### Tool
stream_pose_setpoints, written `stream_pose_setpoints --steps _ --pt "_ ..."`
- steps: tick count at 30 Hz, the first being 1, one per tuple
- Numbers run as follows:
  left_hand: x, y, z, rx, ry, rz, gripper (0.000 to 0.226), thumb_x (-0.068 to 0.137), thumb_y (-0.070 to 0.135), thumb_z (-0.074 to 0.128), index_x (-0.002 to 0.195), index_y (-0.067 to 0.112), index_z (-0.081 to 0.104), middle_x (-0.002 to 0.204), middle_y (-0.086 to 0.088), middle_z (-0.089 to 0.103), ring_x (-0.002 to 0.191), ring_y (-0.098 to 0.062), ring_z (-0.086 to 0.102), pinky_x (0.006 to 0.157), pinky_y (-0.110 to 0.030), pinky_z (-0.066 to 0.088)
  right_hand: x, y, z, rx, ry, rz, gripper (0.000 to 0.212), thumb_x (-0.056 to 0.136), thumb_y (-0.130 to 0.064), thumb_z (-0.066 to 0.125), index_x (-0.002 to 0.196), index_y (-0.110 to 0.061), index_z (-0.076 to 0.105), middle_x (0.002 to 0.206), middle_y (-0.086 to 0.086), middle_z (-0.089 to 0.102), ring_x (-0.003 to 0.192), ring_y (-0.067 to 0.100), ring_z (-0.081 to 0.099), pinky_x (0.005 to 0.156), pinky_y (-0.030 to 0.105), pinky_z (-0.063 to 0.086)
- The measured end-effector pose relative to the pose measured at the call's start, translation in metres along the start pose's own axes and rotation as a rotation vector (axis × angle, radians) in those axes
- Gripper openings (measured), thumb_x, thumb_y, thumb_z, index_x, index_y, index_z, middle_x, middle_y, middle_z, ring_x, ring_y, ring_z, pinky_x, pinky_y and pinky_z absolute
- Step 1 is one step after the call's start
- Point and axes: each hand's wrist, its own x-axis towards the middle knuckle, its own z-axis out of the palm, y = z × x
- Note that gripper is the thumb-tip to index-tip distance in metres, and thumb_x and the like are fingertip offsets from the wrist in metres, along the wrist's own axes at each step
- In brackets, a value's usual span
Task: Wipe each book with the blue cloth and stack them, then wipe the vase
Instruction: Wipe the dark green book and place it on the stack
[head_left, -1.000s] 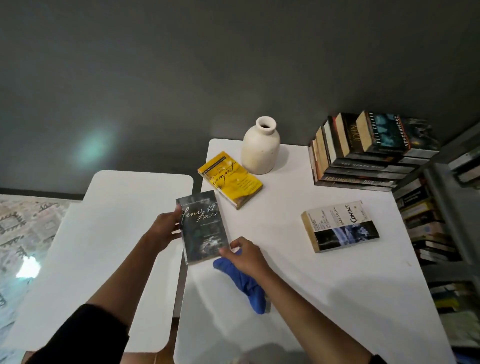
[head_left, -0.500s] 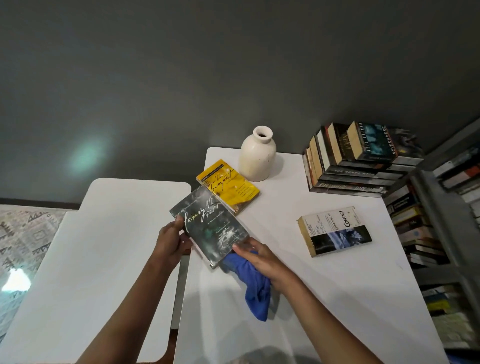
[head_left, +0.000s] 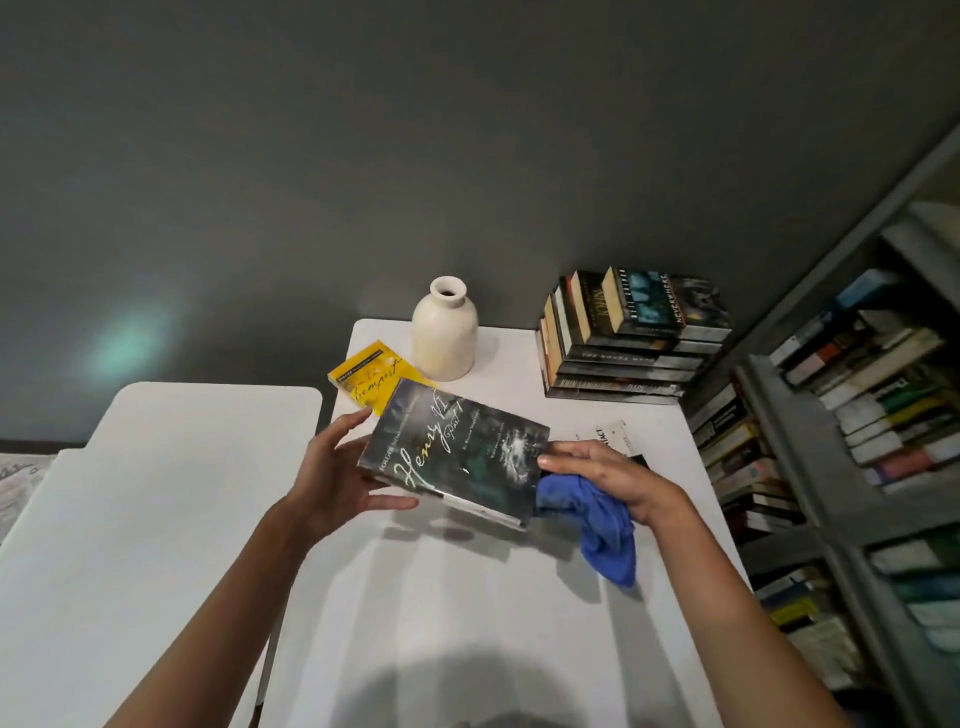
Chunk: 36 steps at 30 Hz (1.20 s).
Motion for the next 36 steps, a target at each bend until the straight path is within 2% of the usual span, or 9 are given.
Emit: stream_pose_setpoints --steps 5,9,12,14,17,21,24,30,36 --pt "0.004 -0.021 0.039 0.215 -0.052 -0.078 0.033 0.093 0.04 0.051 0.108 0.016 0.068 0.092 -0.005 0.076 0.068 -0.021 0.072 0.058 -0.042 0.06 -0.021 -0.008 -0.025 -0.125 -0.005 0.009 0.014 0.09 -0.013 0.062 0.101 -0.009 0.069 0.104 0.006 0.072 0.1 0.014 0.067 0.085 0.017 0.049" --pt "0.009 -0.045 0.053 0.183 -0.074 -0.009 0.043 0.092 0.044 0.05 0.126 0.019 0.059 0.11 -0.008 0.073 0.083 -0.025 0.073 0.064 -0.046 0.06 -0.024 0.005 -0.036 -0.195 0.118 0.038 0.014 0.089 -0.02 0.066 0.102 -0.018 0.068 0.106 0.002 0.07 0.102 0.009 0.064 0.084 0.013 0.048" --pt "0.011 -0.054 0.061 0.179 -0.045 0.068 0.048 0.089 0.043 0.054 0.131 0.02 0.054 0.118 -0.01 0.07 0.093 -0.033 0.071 0.067 -0.05 0.058 -0.027 0.019 -0.047 -0.171 0.36 0.018 0.021 0.086 -0.034 0.068 0.094 -0.015 0.07 0.097 0.0 0.07 0.096 0.01 0.064 0.083 0.016 0.047" --pt "0.013 -0.057 0.065 0.157 -0.012 0.104 0.049 0.089 0.043 0.056 0.132 0.02 0.054 0.119 -0.01 0.07 0.095 -0.036 0.07 0.067 -0.05 0.058 -0.031 0.023 -0.054 -0.028 0.626 -0.061 0.036 0.082 -0.047 0.068 0.075 -0.012 0.065 0.075 -0.002 0.062 0.079 0.014 0.059 0.076 0.026 0.045" --pt "0.014 -0.059 0.079 0.138 0.02 0.156 0.041 0.095 0.039 0.054 0.13 0.018 0.056 0.116 -0.01 0.071 0.097 -0.037 0.07 0.067 -0.052 0.058 -0.033 0.016 -0.042 0.036 0.912 -0.289 0.028 0.082 -0.041 0.071 0.068 -0.02 0.059 0.071 -0.008 0.062 0.076 0.014 0.058 0.073 0.023 0.043" --pt "0.014 -0.061 0.102 0.146 0.038 0.243 0.023 0.098 0.033 0.051 0.117 0.022 0.06 0.108 -0.01 0.073 0.082 -0.03 0.073 0.06 -0.051 0.059 -0.023 0.019 0.0 -0.405 0.881 -0.49 0.025 0.083 -0.031 0.072 0.104 -0.02 0.064 0.105 -0.003 0.054 0.095 0.008 0.055 0.08 0.01 0.037" --pt "0.014 -0.065 0.104 0.144 0.039 0.252 0.026 0.098 0.032 0.051 0.119 0.019 0.058 0.106 -0.011 0.074 0.078 -0.029 0.073 0.06 -0.053 0.059 -0.02 0.032 0.005 -0.705 0.895 -0.437 0.029 0.091 -0.031 0.063 0.118 -0.023 0.063 0.109 -0.002 0.045 0.099 0.012 0.05 0.075 0.018 0.037" --pt "0.014 -0.08 0.101 0.071 0.047 0.189 0.034 0.097 0.032 0.051 0.125 0.014 0.057 0.109 -0.013 0.073 0.08 -0.03 0.073 0.058 -0.049 0.058 -0.019 0.024 -0.006 -0.839 0.951 -0.349 0.025 0.092 -0.023 0.061 0.116 -0.019 0.064 0.105 0.002 0.052 0.089 0.025 0.059 0.068 0.03 0.047" --pt "0.022 -0.071 0.106 0.065 0.063 0.257 0.034 0.098 0.033 0.051 0.127 0.016 0.056 0.11 -0.012 0.073 0.085 -0.033 0.073 0.062 -0.054 0.058 -0.021 0.018 0.03 -0.95 0.861 -0.569 0.023 0.084 -0.025 0.07 0.107 -0.021 0.07 0.093 -0.002 0.056 0.072 0.018 0.058 0.058 0.028 0.047"
